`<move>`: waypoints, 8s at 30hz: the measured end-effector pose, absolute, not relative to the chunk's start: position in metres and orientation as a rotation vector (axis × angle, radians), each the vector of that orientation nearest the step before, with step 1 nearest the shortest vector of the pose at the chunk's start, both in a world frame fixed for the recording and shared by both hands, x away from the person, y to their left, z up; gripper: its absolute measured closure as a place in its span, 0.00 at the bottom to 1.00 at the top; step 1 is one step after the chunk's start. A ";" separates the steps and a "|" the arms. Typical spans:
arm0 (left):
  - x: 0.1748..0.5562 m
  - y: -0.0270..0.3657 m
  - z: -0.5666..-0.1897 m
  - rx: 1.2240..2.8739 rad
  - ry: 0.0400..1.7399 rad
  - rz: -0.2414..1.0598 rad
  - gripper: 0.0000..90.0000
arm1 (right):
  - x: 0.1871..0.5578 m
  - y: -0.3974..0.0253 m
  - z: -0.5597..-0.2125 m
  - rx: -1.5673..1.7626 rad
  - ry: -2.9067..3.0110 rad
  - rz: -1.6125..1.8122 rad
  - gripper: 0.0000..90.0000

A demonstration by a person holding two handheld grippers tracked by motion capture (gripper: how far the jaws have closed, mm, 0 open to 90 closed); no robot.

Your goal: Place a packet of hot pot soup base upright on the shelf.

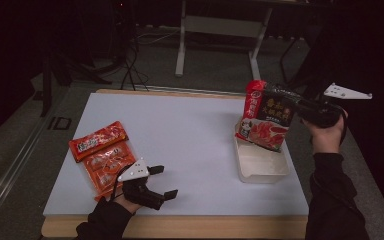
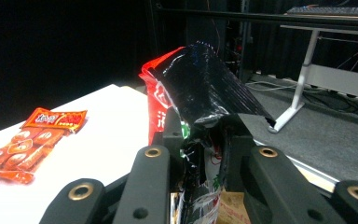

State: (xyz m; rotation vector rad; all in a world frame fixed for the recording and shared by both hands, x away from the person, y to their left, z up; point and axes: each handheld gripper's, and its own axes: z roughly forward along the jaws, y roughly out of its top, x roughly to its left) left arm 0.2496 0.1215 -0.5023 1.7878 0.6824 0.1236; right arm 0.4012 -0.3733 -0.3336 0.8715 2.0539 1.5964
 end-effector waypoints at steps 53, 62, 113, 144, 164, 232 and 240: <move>0.251 0.121 -0.513 1.801 0.689 0.107 0.03 | 0.419 -0.377 -0.412 0.844 2.124 1.562 0.76; 0.252 0.120 -0.514 1.806 0.693 0.107 0.03 | 0.412 -0.376 -0.405 0.875 2.147 1.470 0.62; 0.246 0.201 -0.464 1.798 0.877 0.368 0.14 | 0.280 -0.286 -0.400 0.717 2.199 1.689 0.16; 0.266 0.315 -0.518 1.804 1.459 0.666 1.00 | 0.260 -0.271 -0.429 0.672 2.290 1.679 0.16; 0.288 0.314 -0.541 1.864 1.568 0.599 1.00 | 0.261 -0.270 -0.432 0.663 2.304 1.667 0.16; 0.337 0.140 -0.537 2.104 1.154 0.452 1.00 | 0.260 -0.269 -0.436 0.645 2.350 1.663 0.17; 0.333 0.144 -0.532 2.113 1.089 0.383 1.00 | 0.260 -0.270 -0.435 0.647 2.345 1.666 0.17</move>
